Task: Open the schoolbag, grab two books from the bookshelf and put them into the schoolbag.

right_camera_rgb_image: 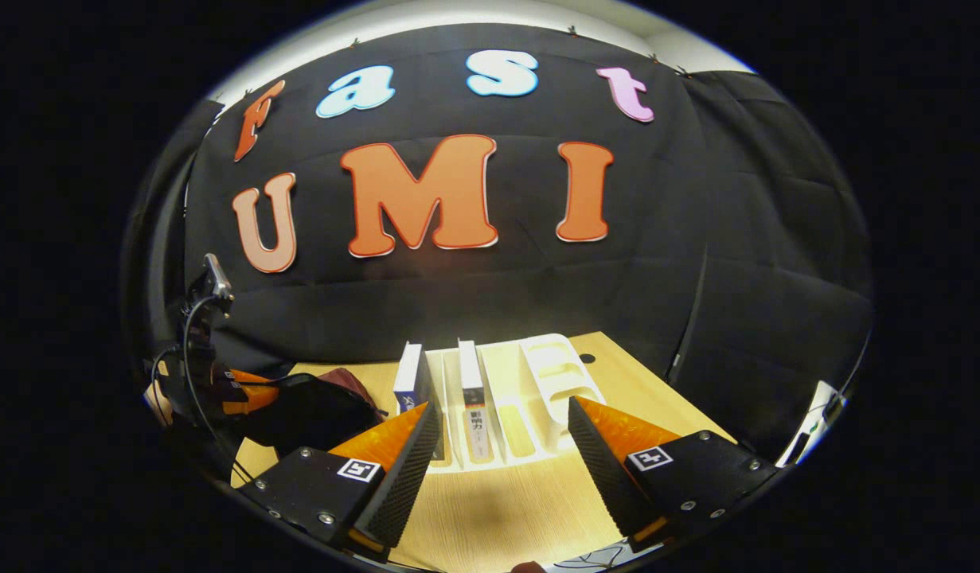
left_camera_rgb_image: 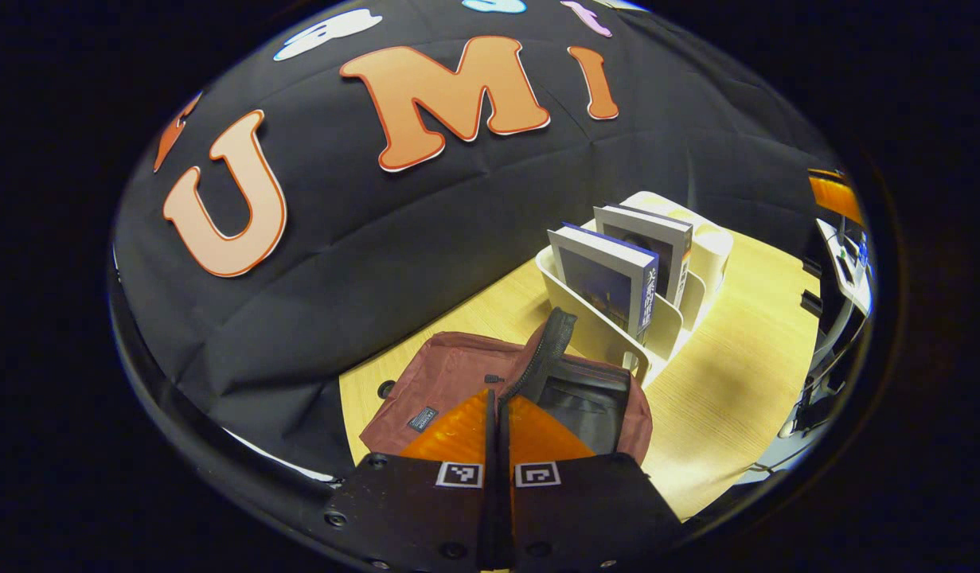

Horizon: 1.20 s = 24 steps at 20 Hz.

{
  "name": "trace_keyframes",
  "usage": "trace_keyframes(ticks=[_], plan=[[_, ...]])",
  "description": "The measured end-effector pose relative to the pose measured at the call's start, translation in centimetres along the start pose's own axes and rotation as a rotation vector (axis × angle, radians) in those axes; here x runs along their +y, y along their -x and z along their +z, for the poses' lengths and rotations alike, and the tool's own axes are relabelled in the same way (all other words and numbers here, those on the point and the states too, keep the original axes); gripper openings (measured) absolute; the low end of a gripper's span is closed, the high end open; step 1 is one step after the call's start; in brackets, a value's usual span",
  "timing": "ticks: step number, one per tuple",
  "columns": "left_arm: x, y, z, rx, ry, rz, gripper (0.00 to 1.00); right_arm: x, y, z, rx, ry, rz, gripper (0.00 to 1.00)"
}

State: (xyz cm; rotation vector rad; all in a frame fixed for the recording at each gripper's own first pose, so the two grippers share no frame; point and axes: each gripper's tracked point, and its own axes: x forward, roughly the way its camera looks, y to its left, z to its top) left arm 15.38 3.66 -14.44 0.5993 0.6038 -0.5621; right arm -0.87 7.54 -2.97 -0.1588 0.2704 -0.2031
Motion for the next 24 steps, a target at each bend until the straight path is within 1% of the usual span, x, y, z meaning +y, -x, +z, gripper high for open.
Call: trace_keyframes(ticks=[3,6,8,11,14,18,21,24], plan=[[-0.4,-0.6,-0.3,0.012,0.035,0.009,0.01,2.6,-1.9,3.4,0.033,0.052,0.104,0.97],[-0.3,-0.8,-0.5,0.027,0.046,0.029,0.01,5.7,-4.8,5.6,0.117,0.087,0.215,0.97],[-0.1,-0.8,-1.0,0.039,0.052,0.046,0.01,7.3,-7.0,5.6,0.203,0.12,0.269,0.97],[-0.5,-1.0,-1.3,0.047,0.072,0.038,0.01,10.3,-10.7,4.5,0.355,0.111,0.333,0.97],[-0.6,-1.7,-1.7,0.065,0.063,0.005,0.01,12.2,-14.6,3.2,0.491,0.088,0.325,0.98],[0.3,-2.7,-1.6,0.067,0.022,-0.034,0.01,13.5,-19.8,-1.0,0.669,0.047,0.266,0.97],[0.7,-3.4,-1.9,0.071,0.009,-0.065,0.01,13.5,-22.6,-4.3,0.766,0.069,0.203,0.97],[0.7,-3.9,-2.5,0.079,0.03,-0.099,0.01,13.5,-24.3,-6.8,0.842,0.083,0.17,0.98]])
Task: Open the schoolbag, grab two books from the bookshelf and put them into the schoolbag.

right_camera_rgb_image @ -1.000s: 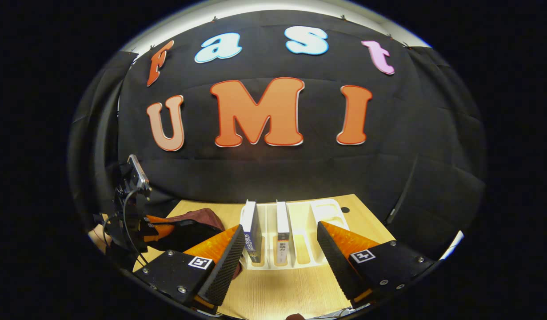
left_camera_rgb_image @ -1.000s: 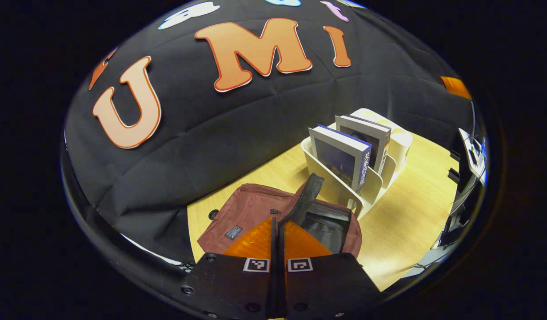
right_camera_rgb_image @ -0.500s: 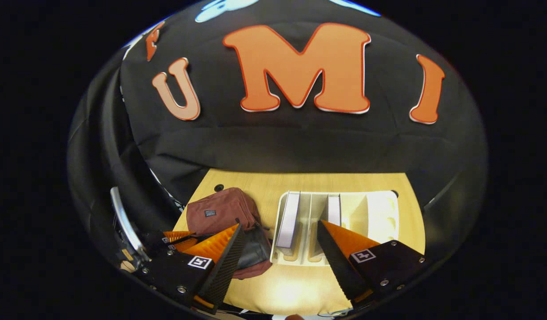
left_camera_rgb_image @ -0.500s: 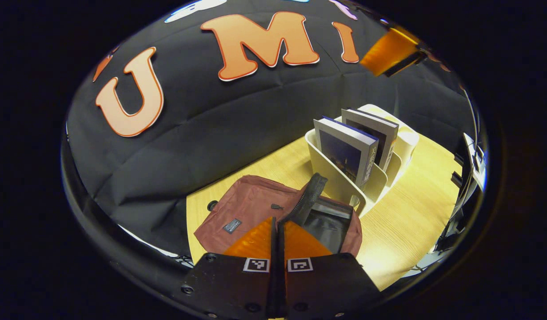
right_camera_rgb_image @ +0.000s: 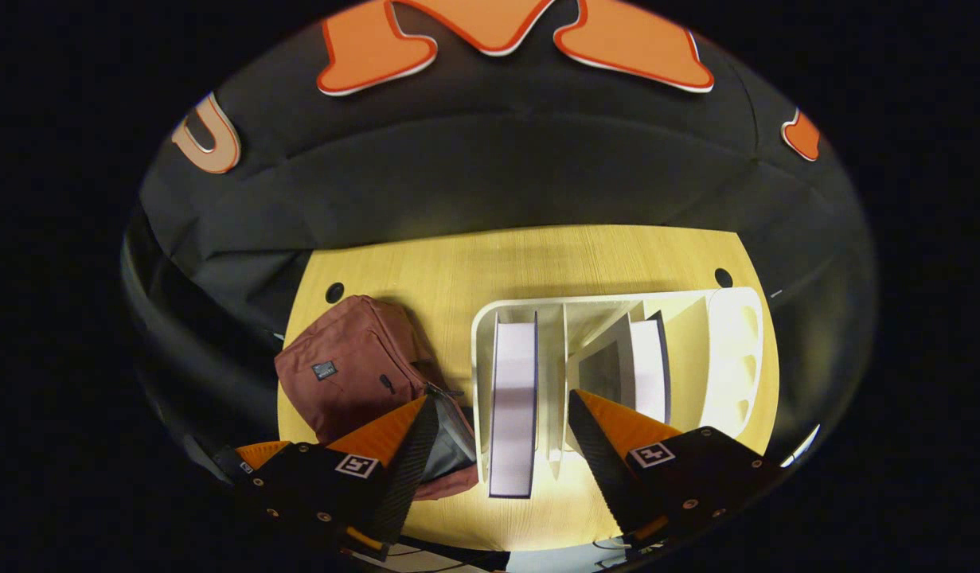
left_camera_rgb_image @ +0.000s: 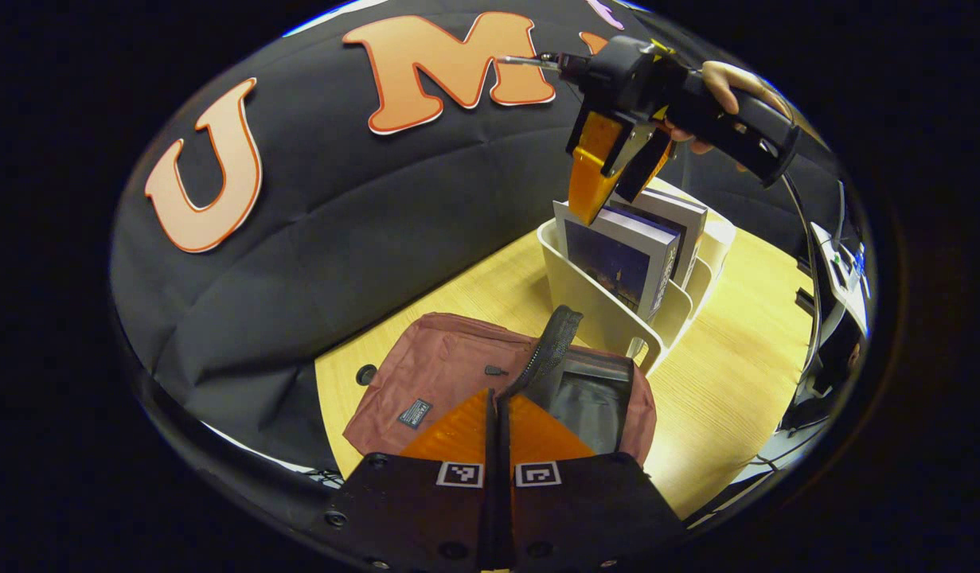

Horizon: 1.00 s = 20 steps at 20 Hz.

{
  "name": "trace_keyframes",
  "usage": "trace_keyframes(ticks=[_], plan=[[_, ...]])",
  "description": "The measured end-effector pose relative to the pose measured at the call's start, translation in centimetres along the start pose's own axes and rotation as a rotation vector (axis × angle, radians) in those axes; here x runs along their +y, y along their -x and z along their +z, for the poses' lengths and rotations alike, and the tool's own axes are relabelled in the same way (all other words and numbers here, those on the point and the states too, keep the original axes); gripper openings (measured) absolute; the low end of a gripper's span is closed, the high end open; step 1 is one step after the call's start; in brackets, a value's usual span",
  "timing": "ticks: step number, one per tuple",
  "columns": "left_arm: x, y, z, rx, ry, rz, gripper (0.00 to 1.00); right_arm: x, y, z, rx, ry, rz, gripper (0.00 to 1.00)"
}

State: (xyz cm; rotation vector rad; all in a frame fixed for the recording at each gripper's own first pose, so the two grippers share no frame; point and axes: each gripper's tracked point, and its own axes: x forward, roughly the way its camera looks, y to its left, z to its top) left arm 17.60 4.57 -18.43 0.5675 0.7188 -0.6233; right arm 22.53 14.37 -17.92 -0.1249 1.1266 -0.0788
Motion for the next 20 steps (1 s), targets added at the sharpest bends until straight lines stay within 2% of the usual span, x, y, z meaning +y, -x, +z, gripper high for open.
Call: trace_keyframes(ticks=[3,7,8,9,11,12,14,15,17,18,19,20], plan=[[0.3,-0.4,-0.3,0.004,0.012,-0.019,0.01,-0.2,-2.3,-0.5,0.055,-0.017,-0.023,0.96],[0.8,-0.9,-0.5,0.007,0.014,-0.03,0.01,-0.4,-4.7,-1.5,0.117,-0.064,-0.043,0.85],[0.6,-1.0,-0.5,0.008,0.015,-0.033,0.01,-0.5,-5.1,-1.8,0.128,-0.062,-0.051,0.79],[0.8,-1.1,-0.5,0.008,0.017,-0.035,0.01,-1.0,-5.5,-2.1,0.134,-0.057,-0.068,0.66],[0.7,-1.2,-0.6,0.011,0.02,-0.039,0.0,-1.4,-5.7,-2.1,0.141,-0.066,-0.087,0.71],[0.8,-1.3,-0.7,0.013,0.023,-0.04,0.01,-1.3,-6.0,-1.6,0.135,-0.074,-0.089,0.53],[0.7,-1.4,-0.9,0.016,0.03,-0.043,0.01,-1.8,-5.6,-1.8,0.131,-0.083,-0.104,0.29],[0.8,-1.5,-0.9,0.017,0.033,-0.042,0.0,-1.9,-4.9,-1.6,0.126,-0.091,-0.106,0.38],[0.7,-1.6,-1.1,0.02,0.037,-0.043,0.01,-1.9,-3.3,-0.8,0.096,-0.11,-0.094,0.37],[0.8,-1.6,-1.0,0.02,0.039,-0.044,0.01,-1.8,-2.1,-0.2,0.068,-0.117,-0.086,0.27],[0.7,-1.7,-1.1,0.02,0.043,-0.047,0.01,-1.8,-0.7,0.3,0.042,-0.117,-0.079,0.37],[0.7,-1.7,-1.2,0.018,0.045,-0.047,0.0,-1.9,0.9,0.8,0.014,-0.119,-0.079,0.37]])
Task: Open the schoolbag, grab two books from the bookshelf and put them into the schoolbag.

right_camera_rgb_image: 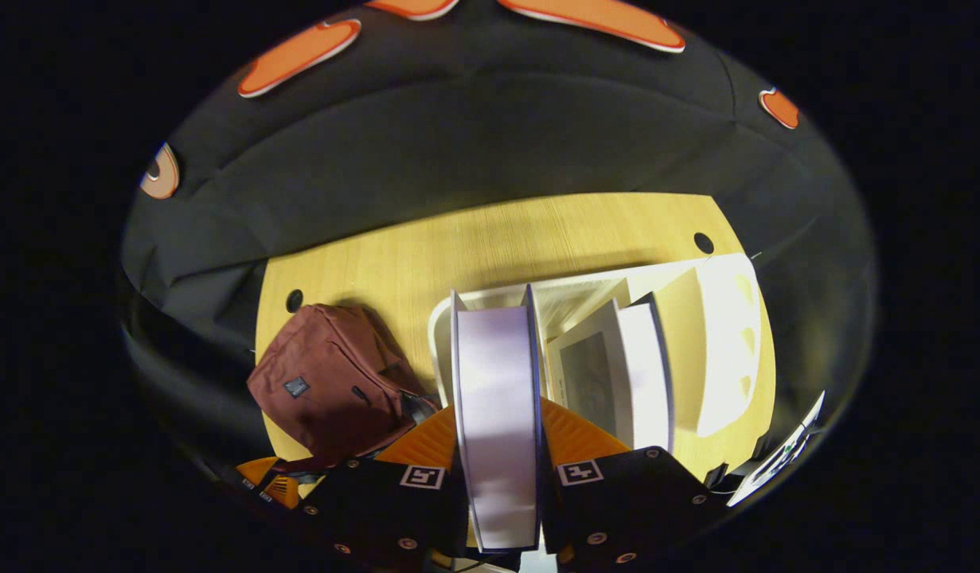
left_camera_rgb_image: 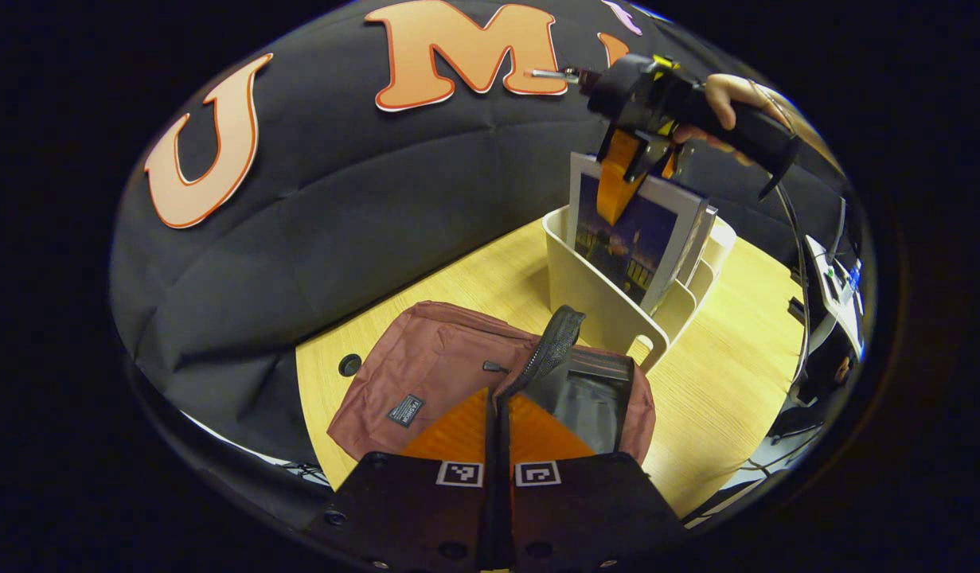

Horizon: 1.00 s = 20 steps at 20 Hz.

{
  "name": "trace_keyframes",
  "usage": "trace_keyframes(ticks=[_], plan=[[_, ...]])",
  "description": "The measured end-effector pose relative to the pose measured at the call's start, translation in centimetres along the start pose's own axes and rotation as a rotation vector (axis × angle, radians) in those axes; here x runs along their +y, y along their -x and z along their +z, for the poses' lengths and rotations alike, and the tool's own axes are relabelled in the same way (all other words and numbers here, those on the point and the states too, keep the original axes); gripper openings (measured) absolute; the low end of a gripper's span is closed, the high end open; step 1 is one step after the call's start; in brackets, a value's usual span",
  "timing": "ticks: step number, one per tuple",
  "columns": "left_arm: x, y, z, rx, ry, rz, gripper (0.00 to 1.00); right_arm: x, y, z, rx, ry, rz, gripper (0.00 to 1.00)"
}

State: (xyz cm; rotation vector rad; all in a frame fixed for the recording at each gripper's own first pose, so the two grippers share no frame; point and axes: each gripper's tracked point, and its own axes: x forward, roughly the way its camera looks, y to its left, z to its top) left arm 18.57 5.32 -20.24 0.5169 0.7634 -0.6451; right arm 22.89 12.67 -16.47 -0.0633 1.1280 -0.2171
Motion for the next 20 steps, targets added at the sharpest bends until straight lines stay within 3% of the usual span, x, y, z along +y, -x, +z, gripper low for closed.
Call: trace_keyframes(ticks=[5,11,15,20], plan=[[-0.1,0.0,0.1,-0.006,-0.004,-0.025,0.01,-0.4,8.4,1.0,-0.122,-0.044,0.031,0.36],[0.7,0.1,1.0,-0.015,-0.031,-0.035,0.01,-3.0,17.2,-2.7,-0.248,-0.174,0.085,0.36],[0.8,0.7,2.2,-0.033,-0.05,-0.054,0.01,-4.0,20.2,-7.4,-0.347,-0.342,0.199,0.36],[1.0,1.2,3.4,-0.045,-0.073,-0.069,0.01,-2.6,18.4,-15.2,-0.402,-0.576,0.399,0.35]])
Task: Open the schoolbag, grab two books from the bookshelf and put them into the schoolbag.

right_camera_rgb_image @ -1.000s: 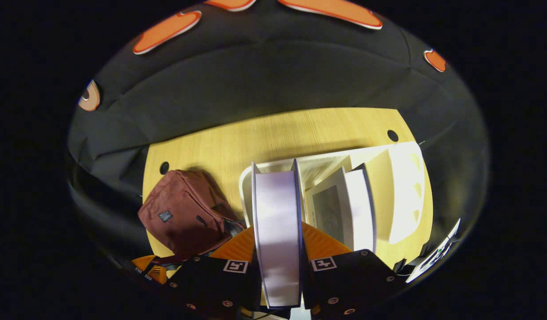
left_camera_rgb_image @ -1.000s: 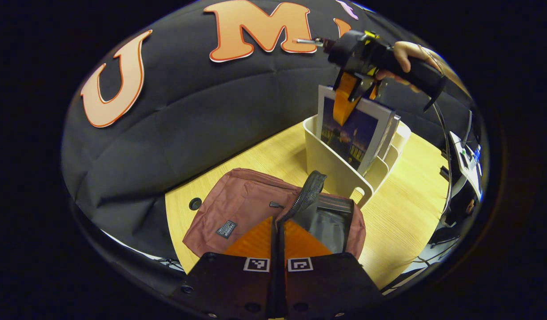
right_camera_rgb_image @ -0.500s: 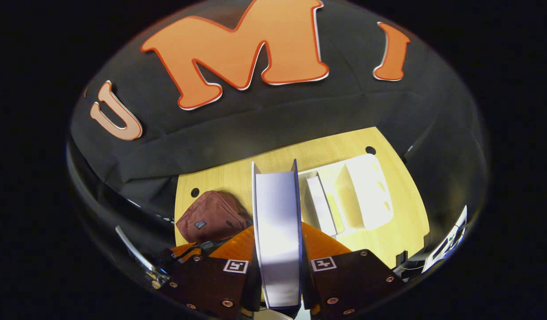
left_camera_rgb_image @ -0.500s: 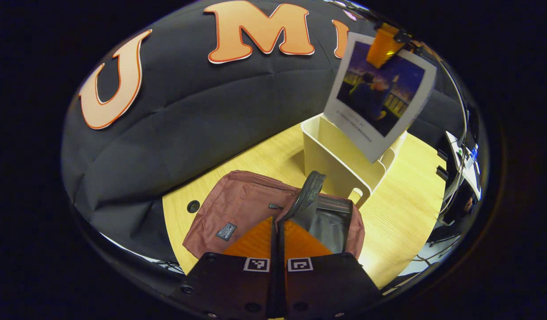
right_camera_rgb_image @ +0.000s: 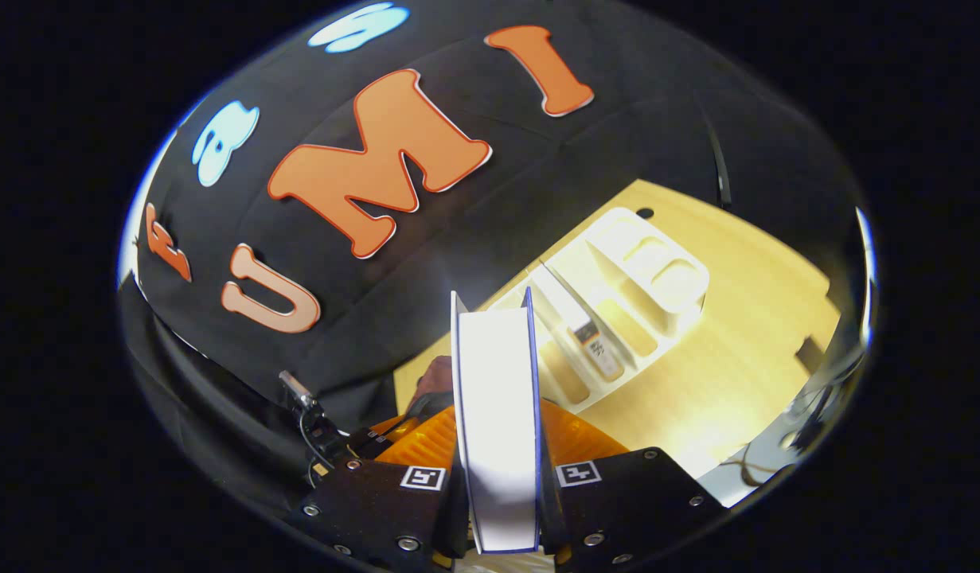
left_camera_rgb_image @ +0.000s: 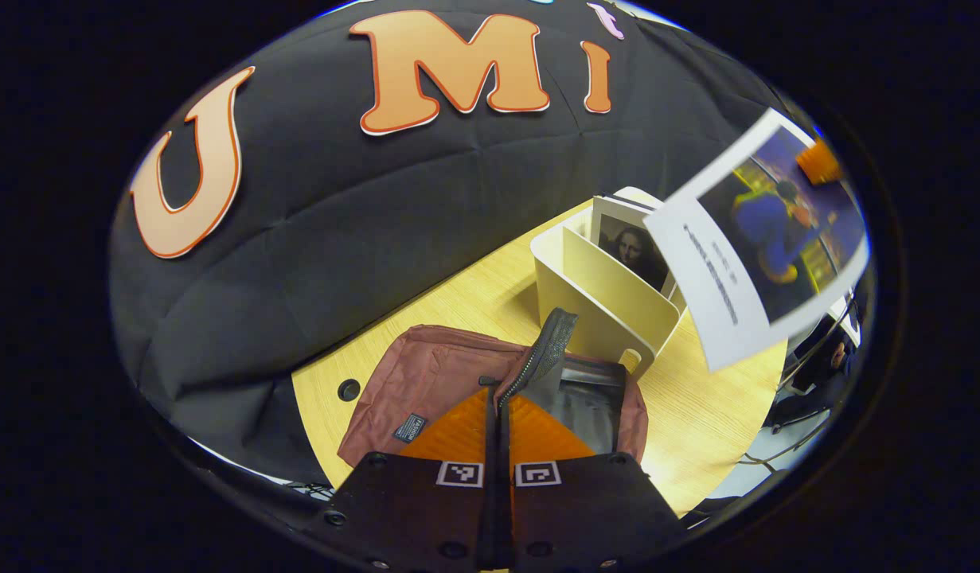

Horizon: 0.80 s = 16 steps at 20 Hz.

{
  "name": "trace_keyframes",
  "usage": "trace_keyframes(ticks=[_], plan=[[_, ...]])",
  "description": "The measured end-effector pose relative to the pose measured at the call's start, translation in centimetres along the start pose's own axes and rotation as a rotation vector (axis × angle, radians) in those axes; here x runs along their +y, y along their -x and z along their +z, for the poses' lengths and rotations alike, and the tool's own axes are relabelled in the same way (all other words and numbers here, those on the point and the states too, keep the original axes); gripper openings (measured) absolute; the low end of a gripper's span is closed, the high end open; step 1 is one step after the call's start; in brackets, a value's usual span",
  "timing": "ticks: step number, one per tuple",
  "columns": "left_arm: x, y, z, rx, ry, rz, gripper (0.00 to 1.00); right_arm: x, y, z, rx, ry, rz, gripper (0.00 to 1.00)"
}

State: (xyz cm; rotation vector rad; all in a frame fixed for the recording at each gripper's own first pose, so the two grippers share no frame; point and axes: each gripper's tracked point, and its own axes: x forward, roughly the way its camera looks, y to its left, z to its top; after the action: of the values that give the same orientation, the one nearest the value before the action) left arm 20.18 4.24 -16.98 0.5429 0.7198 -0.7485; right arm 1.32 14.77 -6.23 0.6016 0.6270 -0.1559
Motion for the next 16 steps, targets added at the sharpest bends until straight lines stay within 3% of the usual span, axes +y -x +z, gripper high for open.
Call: trace_keyframes(ticks=[5,8,13,16], plan=[[-0.4,0.5,0.9,-0.005,-0.036,-0.009,0.01,-3.4,-4.3,-6.6,-0.029,-0.254,0.144,0.35],[-0.6,0.8,1.3,-0.003,-0.047,-0.006,0.01,-5.8,-8.1,-10.4,-0.001,-0.365,0.167,0.35],[-1.4,1.6,1.8,-0.007,-0.037,-0.003,0.0,-6.8,-14.8,-14.7,0.041,-0.474,0.208,0.35],[-1.8,1.8,2.1,-0.008,-0.053,0.002,0.0,-5.8,-18.7,-16.0,0.042,-0.464,0.22,0.35]])
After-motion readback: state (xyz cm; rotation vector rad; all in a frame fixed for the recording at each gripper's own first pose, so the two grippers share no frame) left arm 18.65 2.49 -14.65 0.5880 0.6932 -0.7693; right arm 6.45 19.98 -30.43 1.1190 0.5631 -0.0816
